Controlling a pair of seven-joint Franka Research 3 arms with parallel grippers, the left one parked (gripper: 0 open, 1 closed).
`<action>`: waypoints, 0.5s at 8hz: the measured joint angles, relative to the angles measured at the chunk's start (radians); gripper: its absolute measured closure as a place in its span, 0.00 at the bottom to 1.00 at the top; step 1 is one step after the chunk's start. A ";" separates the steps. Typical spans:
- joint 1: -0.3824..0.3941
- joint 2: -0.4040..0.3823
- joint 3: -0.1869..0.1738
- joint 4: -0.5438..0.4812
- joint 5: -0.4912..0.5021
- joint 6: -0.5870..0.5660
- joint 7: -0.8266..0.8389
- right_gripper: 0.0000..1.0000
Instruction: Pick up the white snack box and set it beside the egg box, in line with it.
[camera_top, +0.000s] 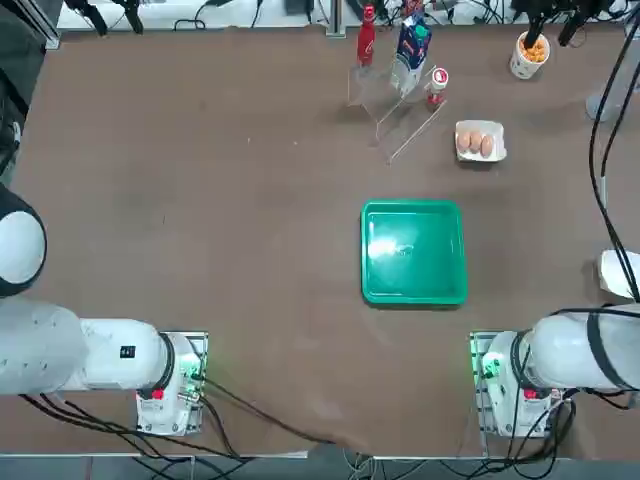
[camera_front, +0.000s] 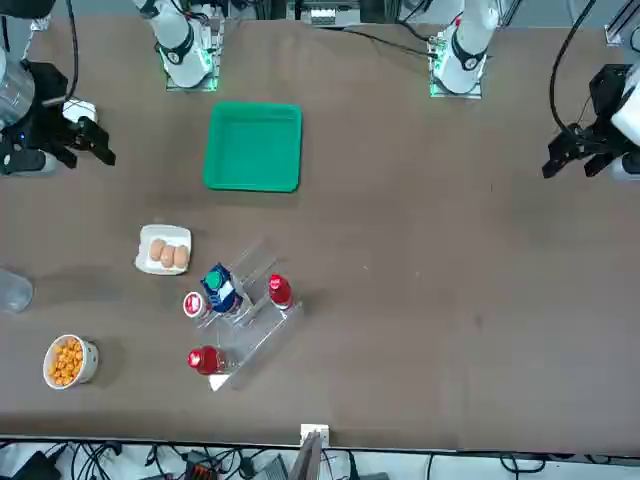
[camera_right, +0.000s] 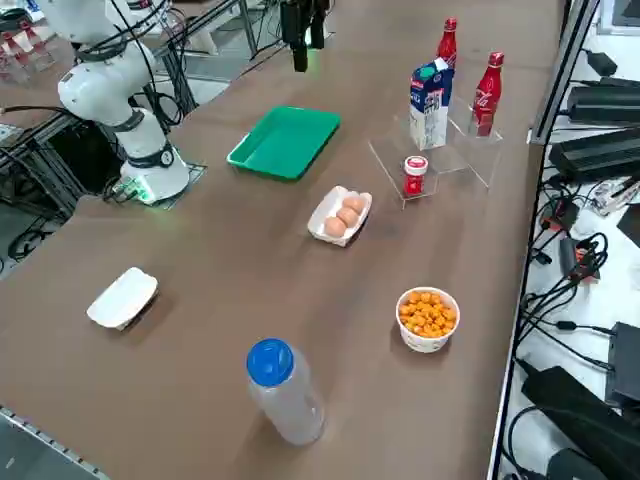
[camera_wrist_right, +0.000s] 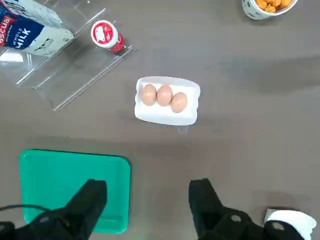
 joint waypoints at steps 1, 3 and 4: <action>0.000 -0.001 0.000 0.000 0.000 -0.008 0.000 0.00; 0.000 -0.001 0.000 0.000 0.000 -0.024 0.000 0.00; -0.002 -0.001 0.000 0.000 0.000 -0.041 0.000 0.00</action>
